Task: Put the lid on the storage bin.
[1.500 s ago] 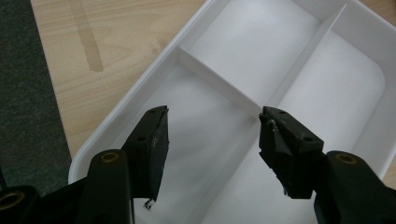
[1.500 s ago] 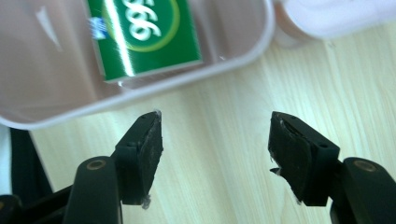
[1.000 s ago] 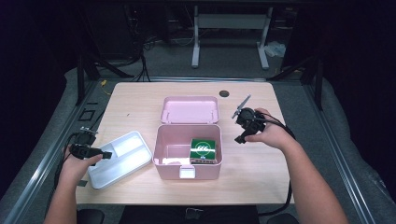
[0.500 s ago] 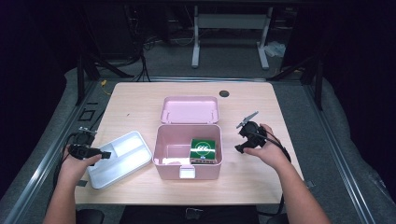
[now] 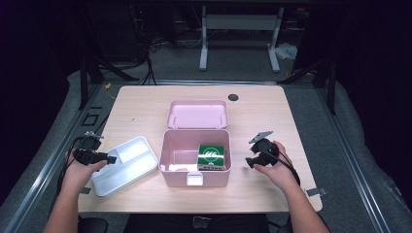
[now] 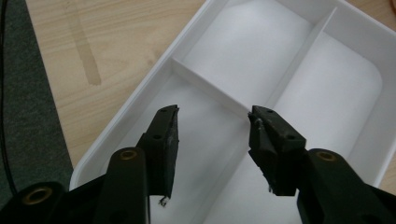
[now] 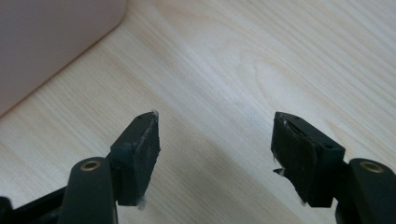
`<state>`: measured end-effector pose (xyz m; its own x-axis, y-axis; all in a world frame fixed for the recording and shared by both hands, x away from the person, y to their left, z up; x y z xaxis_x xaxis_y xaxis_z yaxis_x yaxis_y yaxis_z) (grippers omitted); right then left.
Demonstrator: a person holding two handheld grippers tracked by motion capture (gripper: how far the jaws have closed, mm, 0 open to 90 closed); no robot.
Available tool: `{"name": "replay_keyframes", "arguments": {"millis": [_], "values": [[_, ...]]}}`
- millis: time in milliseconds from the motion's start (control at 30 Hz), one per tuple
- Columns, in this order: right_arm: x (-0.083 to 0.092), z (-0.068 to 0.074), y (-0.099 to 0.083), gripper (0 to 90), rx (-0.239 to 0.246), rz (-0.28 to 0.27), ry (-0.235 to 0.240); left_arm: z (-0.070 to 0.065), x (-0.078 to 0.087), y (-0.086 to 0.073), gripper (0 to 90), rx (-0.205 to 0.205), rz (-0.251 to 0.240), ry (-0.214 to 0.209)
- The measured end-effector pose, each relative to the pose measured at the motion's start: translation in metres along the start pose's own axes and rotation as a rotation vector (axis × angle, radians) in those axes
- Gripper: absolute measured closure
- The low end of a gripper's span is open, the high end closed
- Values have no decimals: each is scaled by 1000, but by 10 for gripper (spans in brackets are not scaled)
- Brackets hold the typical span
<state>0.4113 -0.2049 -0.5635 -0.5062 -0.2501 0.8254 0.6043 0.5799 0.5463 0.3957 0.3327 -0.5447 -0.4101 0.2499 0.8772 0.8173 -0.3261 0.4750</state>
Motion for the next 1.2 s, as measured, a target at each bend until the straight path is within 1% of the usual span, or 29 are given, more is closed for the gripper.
{"name": "replay_keyframes", "arguments": {"millis": [67,100,133,167,200,233,267,300,333,367,400,433,467,500,533,567,600,667,700,800,833,867,1000,1100,1167,1200], "values": [[1,-1,-1,333,-10,-19,-5,-2,-2,0,578,-45,38,-12],[1,-2,-2,336,-18,-23,-13,-3,-3,1,597,-73,49,-10],[1,-2,-2,336,-18,-23,-13,-3,-3,1,620,-73,49,-10],[1,-3,-3,341,-18,-26,-19,-4,-3,2,620,-100,63,-2],[2,-4,-4,342,-26,-35,-23,-5,-2,4,649,-161,93,10],[3,-5,-5,342,-29,-35,-24,-7,-2,6,658,-201,105,3],[3,-5,-6,342,-30,-36,-20,-10,-1,7,671,-234,119,-13],[3,-5,-6,342,-30,-36,-20,-10,-1,7,679,-234,119,-13],[3,-5,-7,342,-37,-35,-22,-13,-1,9,679,-271,131,-35],[4,-5,-8,342,-36,-33,-24,-18,-2,12,685,-352,157,-61],[4,-5,-8,342,-36,-33,-24,-18,-2,12,684,-352,157,-61],[5,-4,-8,342,-35,-37,-27,-22,-5,13,679,-432,181,-66],[5,-4,-8,342,-34,-38,-28,-24,-7,14,674,-475,193,-62],[6,-4,-8,343,-31,-39,-25,-23,-9,14,672,-483,227,-62],[6,-4,-8,343,-31,-39,-25,-23,-9,14,662,-483,227,-62],[6,-2,-8,343,-28,-39,-27,-20,-14,14,665,-499,287,-42],[5,-2,-8,343,-27,-38,-26,-18,-17,14,671,-494,314,-43],[4,-1,-8,343,-23,-35,-22,-17,-20,13,683,-496,346,-51],[4,0,-9,343,-22,-32,-19,-16,-22,13,688,-483,354,-54],[1,1,-10,343,-13,-23,-11,-17,-25,15,714,-466,366,-55],[1,1,-10,343,-13,-23,-11,-17,-25,15,727,-466,366,-55],[0,3,-10,343,-13,-19,-11,-19,-28,15,750,-460,376,-59],[-1,5,-10,343,2,-18,-12,-22,-33,16,774,-473,400,-50],[-2,6,-10,343,7,-16,-9,-25,-37,16,790,-499,414,-44],[-3,6,-10,343,4,-15,-6,-25,-38,15,813,-504,421,-46],[-4,7,-11,343,13,-8,-1,-26,-40,15,822,-506,426,-51]]}}
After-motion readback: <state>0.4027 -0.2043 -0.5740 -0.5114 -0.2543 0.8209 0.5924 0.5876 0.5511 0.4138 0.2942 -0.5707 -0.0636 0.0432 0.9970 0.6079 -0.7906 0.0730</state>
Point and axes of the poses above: each handheld gripper's, and its own axes: x roughly backward along the jaws, y roughly out of its top, z roughly to its left, the point moved 5 cm from there along -x, roughly forward along the jaws
